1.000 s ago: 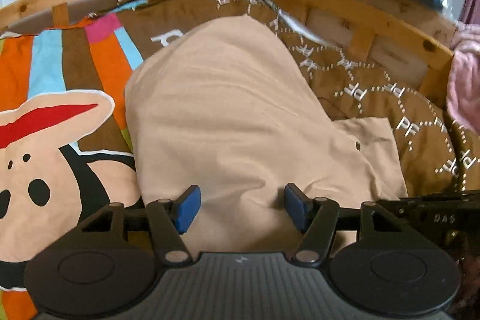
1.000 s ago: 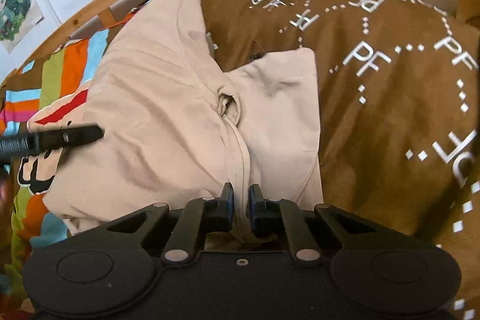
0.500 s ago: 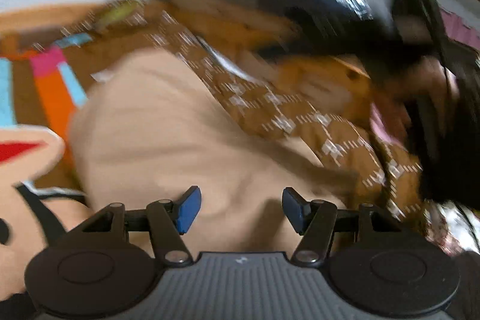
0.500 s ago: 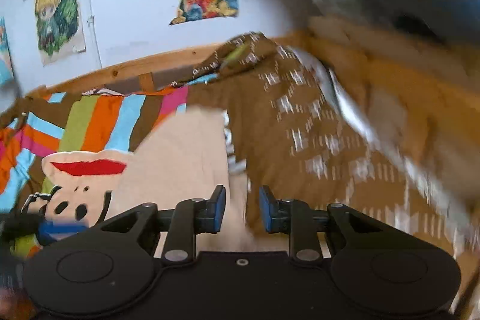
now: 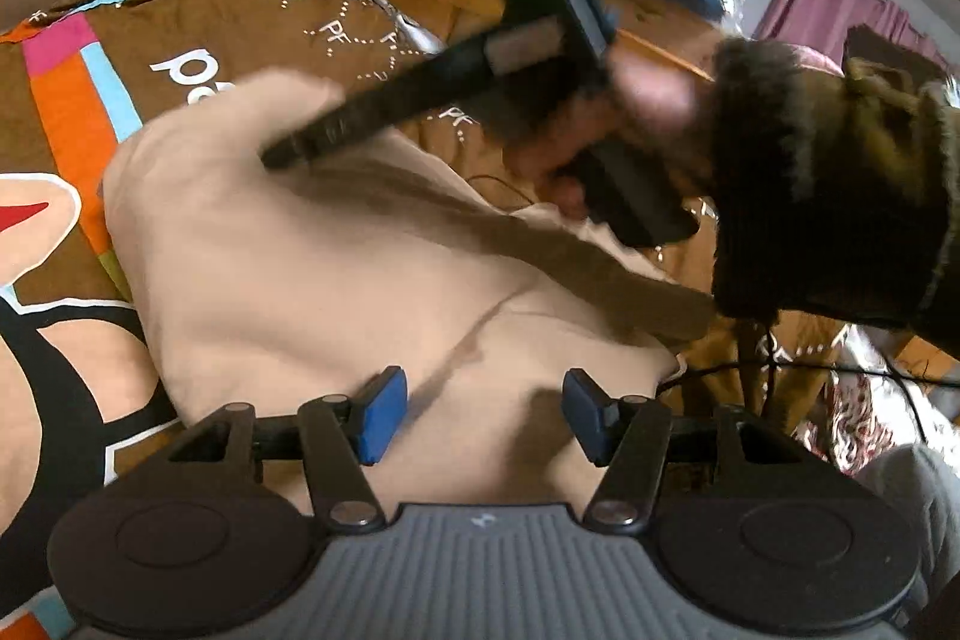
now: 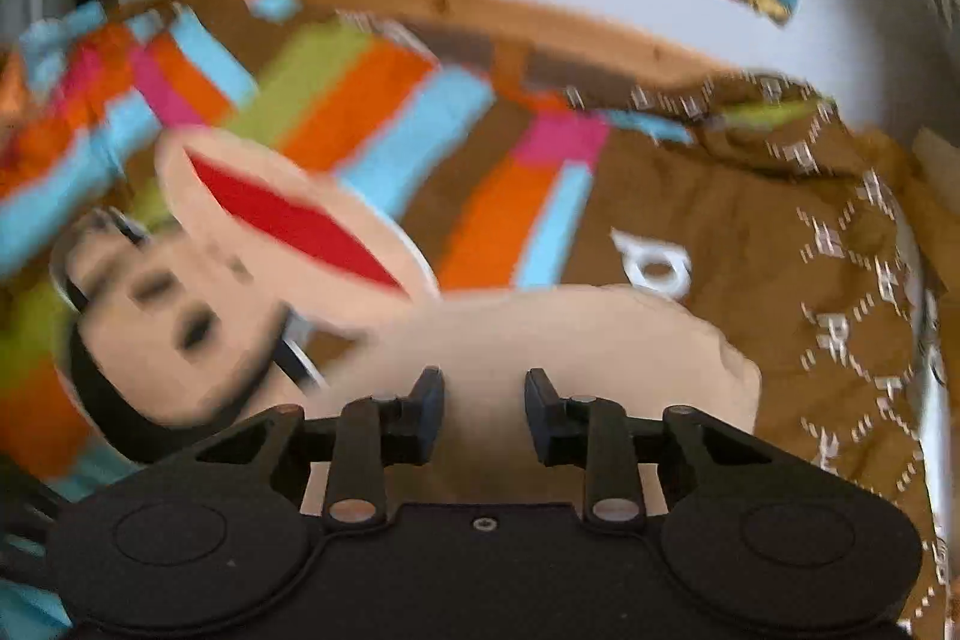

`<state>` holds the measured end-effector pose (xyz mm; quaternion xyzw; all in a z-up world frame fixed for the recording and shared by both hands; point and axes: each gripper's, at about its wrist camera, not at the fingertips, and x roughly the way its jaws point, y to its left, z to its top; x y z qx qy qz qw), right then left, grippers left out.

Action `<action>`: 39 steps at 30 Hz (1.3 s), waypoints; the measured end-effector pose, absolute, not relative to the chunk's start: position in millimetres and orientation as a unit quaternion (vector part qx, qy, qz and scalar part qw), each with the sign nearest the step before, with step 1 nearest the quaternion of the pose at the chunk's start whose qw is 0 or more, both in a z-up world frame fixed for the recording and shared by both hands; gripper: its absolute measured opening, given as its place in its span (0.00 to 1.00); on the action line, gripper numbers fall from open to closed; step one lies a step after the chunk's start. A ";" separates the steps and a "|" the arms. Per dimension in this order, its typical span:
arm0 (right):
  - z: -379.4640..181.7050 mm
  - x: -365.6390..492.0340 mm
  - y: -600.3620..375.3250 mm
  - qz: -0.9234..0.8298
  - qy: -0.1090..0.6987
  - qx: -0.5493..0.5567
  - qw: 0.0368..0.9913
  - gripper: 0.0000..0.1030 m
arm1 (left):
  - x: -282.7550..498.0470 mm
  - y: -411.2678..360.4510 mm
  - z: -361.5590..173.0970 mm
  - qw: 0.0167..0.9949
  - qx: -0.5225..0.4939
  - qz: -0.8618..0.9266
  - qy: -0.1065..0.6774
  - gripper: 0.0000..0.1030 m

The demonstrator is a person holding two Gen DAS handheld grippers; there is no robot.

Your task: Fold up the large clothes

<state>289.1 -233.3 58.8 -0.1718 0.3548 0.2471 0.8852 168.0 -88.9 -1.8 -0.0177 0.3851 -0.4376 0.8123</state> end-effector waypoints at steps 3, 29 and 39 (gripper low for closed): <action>23.8 294.5 -253.2 0.217 0.401 -0.134 0.879 0.30 | 166.4 -93.3 -4.3 0.812 -0.008 -0.438 0.387 0.60; -4.3 286.7 -205.5 0.289 0.374 -0.162 0.866 0.32 | 151.1 -80.2 -2.1 0.825 -0.005 -0.410 0.388 0.58; 43.3 215.5 -266.4 0.254 0.361 -0.031 0.897 0.32 | 135.9 -45.6 8.5 0.820 -0.055 -0.410 0.396 0.57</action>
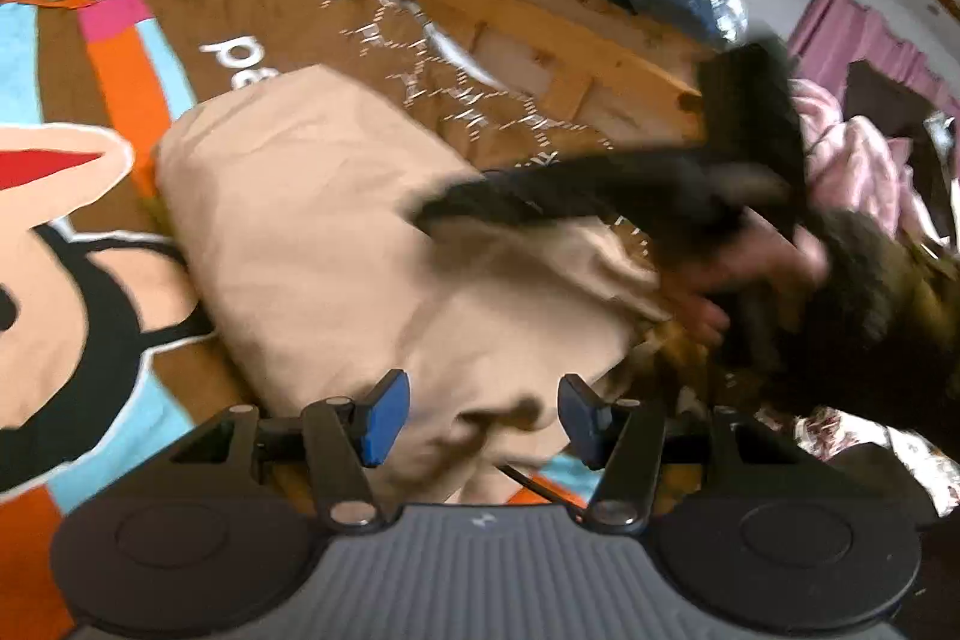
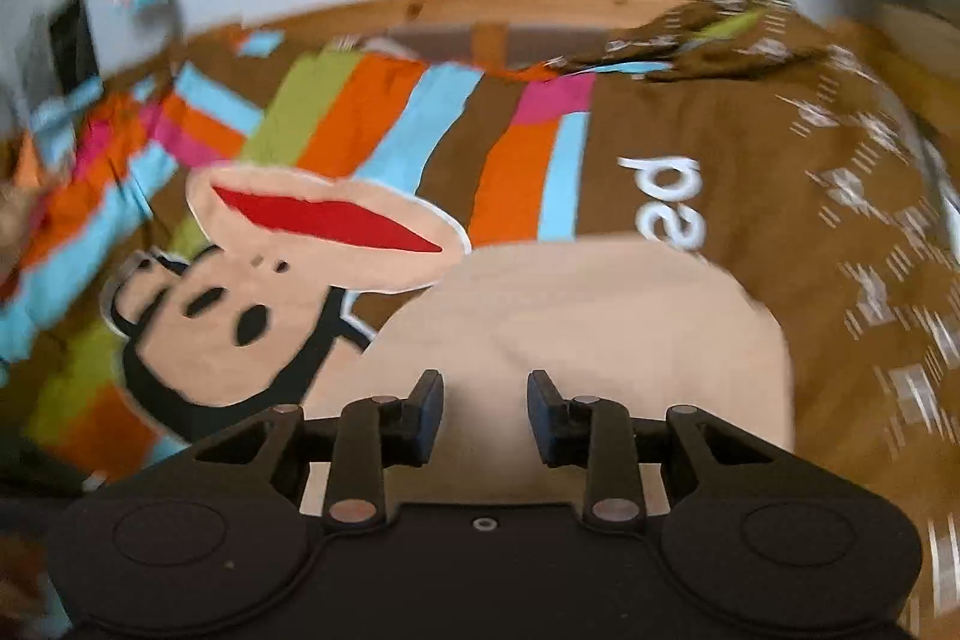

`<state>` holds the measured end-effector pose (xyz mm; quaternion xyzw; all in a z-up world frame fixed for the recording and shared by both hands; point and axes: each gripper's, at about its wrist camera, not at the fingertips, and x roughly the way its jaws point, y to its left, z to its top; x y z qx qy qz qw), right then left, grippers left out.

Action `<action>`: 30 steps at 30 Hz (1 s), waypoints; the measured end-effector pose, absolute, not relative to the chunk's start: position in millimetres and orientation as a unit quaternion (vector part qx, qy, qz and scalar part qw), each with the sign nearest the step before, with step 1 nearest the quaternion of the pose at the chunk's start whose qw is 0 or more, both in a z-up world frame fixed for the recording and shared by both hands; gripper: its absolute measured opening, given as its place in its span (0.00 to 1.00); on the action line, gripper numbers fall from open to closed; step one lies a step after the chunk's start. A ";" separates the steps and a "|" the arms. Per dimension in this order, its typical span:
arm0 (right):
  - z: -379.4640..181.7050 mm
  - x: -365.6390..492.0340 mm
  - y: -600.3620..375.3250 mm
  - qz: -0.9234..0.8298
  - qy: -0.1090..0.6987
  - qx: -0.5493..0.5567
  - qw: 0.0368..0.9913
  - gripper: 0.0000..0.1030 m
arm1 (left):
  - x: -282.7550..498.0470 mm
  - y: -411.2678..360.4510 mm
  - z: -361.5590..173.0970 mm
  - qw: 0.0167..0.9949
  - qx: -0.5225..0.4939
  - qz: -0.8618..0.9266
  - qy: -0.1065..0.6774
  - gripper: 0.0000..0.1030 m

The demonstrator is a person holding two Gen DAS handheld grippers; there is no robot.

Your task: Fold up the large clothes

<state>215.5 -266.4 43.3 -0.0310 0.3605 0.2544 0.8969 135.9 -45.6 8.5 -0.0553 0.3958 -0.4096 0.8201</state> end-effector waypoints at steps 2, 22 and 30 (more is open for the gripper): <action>40.5 185.5 -279.7 0.244 0.370 -0.015 0.896 0.33 | 135.1 -47.1 7.0 0.819 -0.040 -0.403 0.405 0.57; 13.4 97.5 -305.5 0.177 0.337 0.043 0.924 0.34 | 122.2 -18.2 24.7 0.831 -0.122 -0.378 0.391 0.63; 20.9 81.0 -296.8 0.203 0.329 0.038 0.921 0.39 | 139.5 -13.8 29.0 0.867 -0.123 -0.242 0.418 0.81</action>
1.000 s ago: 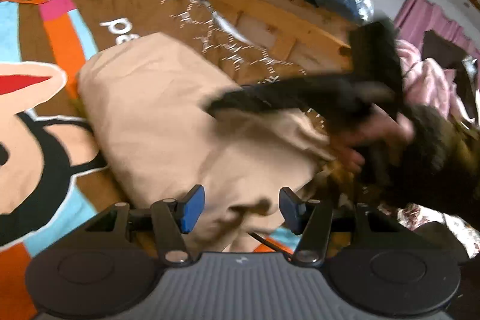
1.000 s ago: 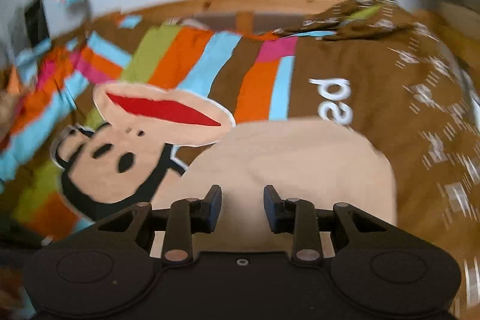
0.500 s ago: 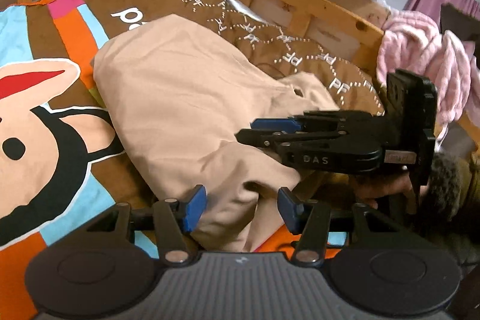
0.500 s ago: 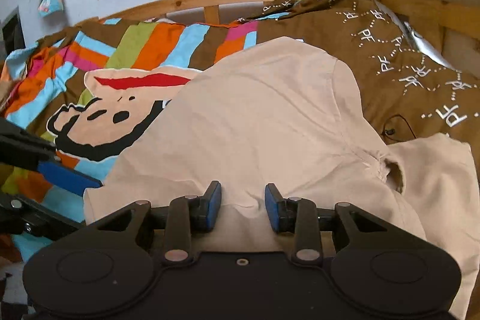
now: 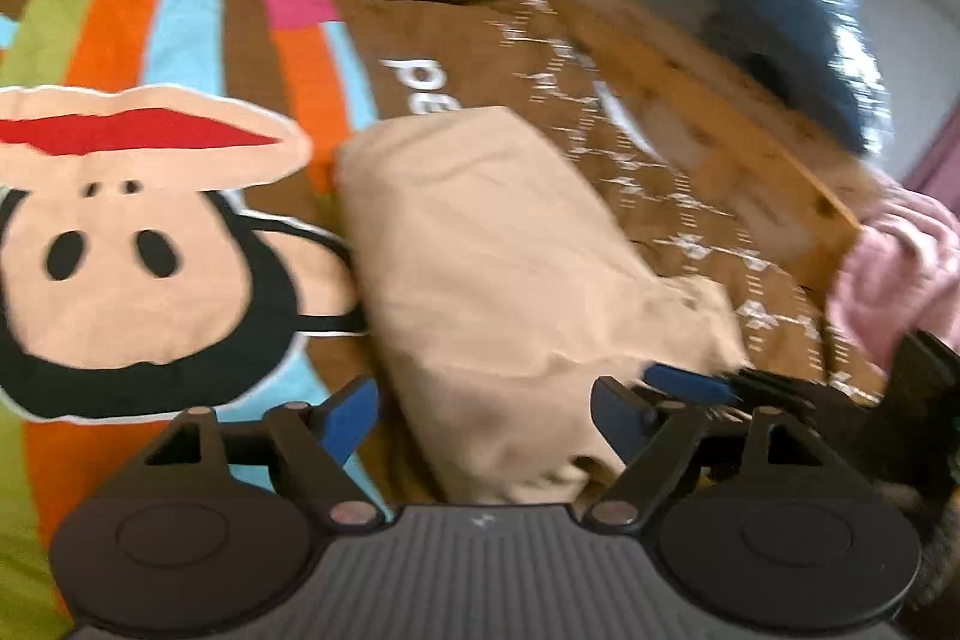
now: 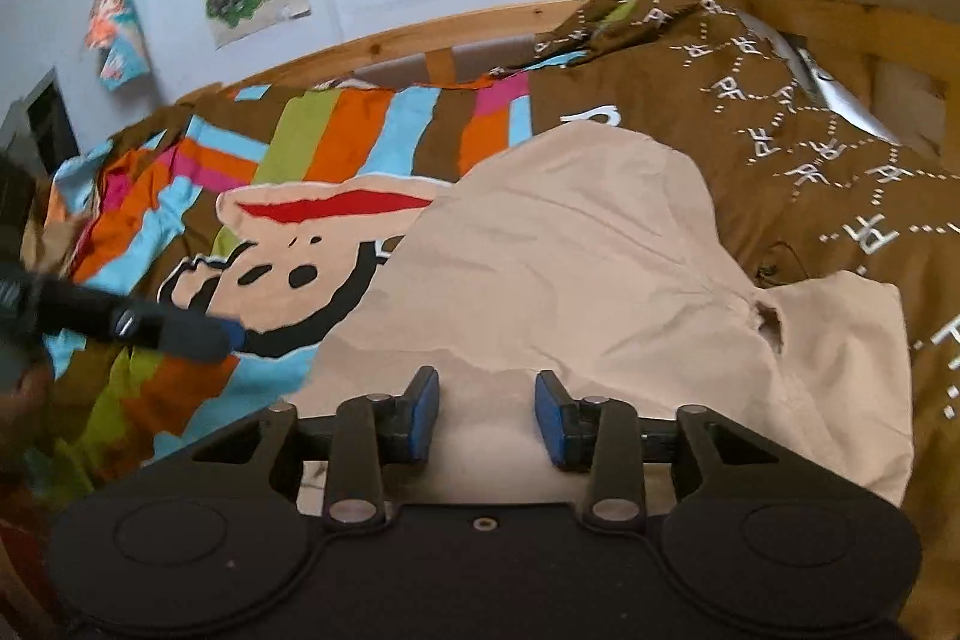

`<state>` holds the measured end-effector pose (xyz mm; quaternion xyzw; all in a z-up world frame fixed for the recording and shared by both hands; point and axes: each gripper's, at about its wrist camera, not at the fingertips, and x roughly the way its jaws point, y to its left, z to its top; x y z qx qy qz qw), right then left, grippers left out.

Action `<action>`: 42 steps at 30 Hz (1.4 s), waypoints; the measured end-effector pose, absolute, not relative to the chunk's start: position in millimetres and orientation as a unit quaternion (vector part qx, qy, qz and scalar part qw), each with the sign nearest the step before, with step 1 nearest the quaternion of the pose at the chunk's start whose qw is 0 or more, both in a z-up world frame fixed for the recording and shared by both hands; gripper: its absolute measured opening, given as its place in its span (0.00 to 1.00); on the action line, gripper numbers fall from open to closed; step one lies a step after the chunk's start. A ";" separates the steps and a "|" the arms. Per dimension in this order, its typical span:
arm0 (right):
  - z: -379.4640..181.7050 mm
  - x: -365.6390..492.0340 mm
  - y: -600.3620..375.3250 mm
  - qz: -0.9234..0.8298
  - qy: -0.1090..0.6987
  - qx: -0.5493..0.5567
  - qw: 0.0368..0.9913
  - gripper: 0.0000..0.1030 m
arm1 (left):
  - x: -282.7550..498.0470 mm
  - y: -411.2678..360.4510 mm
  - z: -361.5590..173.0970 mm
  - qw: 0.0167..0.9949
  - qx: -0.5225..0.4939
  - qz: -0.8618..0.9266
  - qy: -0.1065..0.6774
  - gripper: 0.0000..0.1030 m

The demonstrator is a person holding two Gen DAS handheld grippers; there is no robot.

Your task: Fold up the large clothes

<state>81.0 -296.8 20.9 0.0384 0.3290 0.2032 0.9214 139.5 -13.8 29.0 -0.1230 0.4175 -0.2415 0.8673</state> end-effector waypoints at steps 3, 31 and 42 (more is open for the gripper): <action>16.2 82.0 -294.4 0.208 0.332 0.025 0.920 0.39 | 142.7 -12.1 26.6 0.870 -0.117 -0.222 0.425 0.82; 11.2 70.8 -267.4 0.251 0.348 -0.038 0.902 0.38 | 145.1 -1.2 19.2 0.871 -0.129 -0.178 0.439 0.94; 19.9 70.3 -282.4 0.269 0.318 0.005 0.909 0.63 | 155.6 5.3 15.8 0.863 -0.170 -0.216 0.425 0.98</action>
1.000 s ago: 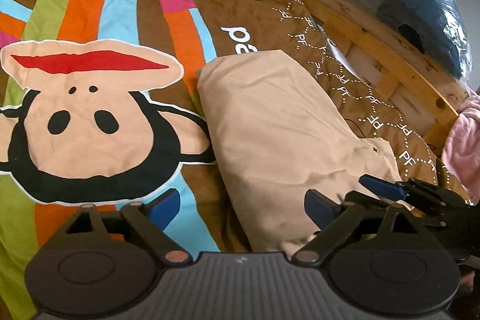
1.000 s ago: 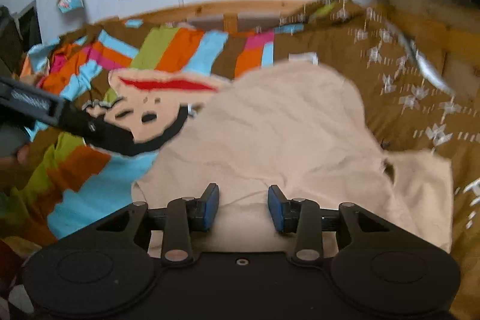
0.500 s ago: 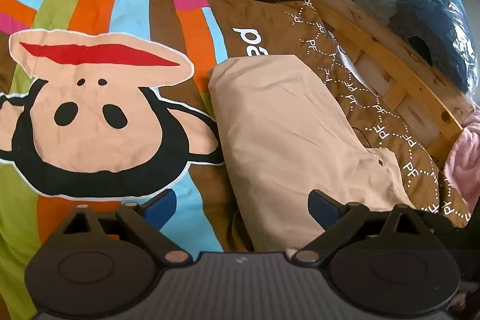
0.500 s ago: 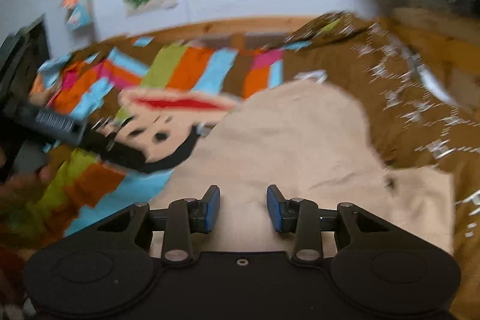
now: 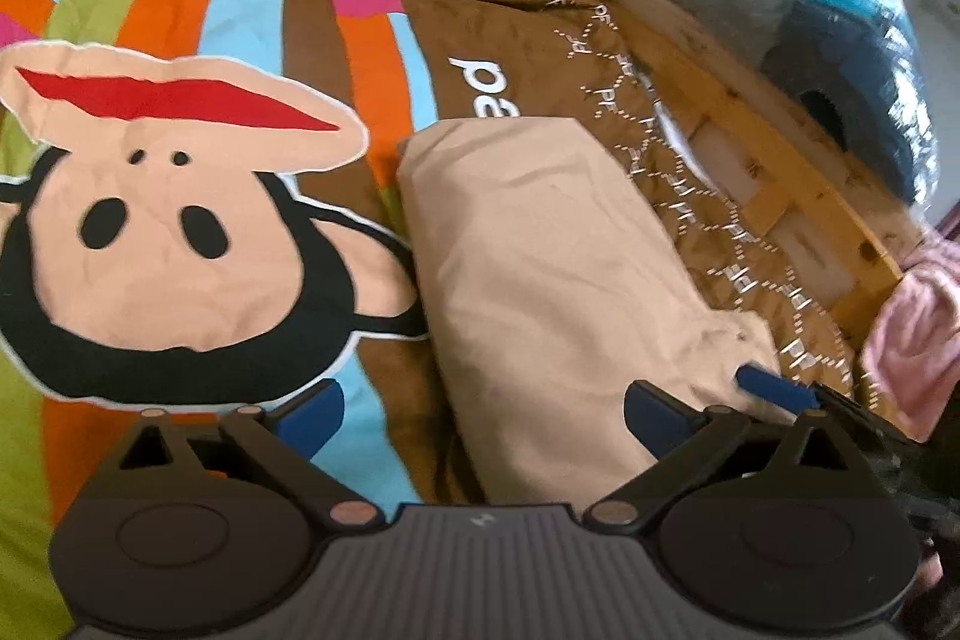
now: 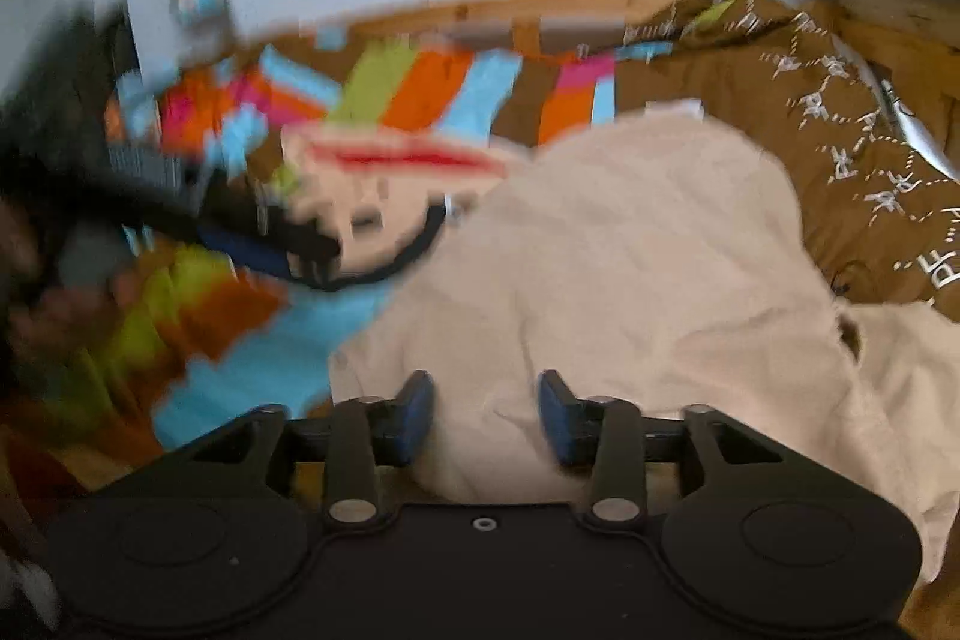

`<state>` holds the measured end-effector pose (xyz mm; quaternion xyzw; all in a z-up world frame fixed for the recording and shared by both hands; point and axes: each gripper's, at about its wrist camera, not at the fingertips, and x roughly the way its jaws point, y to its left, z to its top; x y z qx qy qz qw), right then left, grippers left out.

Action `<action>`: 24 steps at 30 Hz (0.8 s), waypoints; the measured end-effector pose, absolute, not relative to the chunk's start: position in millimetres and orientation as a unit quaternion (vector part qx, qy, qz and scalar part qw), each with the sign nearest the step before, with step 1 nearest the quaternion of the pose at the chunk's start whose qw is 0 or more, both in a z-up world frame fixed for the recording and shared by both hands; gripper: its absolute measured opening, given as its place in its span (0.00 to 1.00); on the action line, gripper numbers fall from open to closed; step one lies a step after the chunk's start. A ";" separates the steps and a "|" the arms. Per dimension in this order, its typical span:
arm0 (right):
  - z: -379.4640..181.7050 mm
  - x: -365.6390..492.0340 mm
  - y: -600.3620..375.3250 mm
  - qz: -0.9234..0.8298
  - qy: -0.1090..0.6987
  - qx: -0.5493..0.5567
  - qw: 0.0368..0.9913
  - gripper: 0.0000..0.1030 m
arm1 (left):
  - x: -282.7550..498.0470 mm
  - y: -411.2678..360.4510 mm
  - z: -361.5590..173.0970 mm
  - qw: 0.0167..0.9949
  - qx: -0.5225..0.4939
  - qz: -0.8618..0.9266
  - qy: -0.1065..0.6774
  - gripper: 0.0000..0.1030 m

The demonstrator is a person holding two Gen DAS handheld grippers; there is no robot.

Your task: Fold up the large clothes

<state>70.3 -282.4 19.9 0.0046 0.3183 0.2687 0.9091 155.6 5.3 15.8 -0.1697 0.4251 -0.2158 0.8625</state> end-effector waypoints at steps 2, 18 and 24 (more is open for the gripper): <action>30.4 73.2 -303.2 0.252 0.284 0.060 0.923 0.77 | 164.0 2.7 11.8 0.857 -0.183 -0.225 0.426 0.99; 12.9 191.7 -384.4 0.107 0.353 0.188 0.910 0.69 | 202.7 -48.8 -21.0 0.821 -0.132 -0.252 0.496 0.98; -7.4 176.4 -352.8 0.134 0.331 0.139 0.924 0.29 | 192.5 -27.8 -27.5 0.818 -0.162 -0.228 0.503 0.97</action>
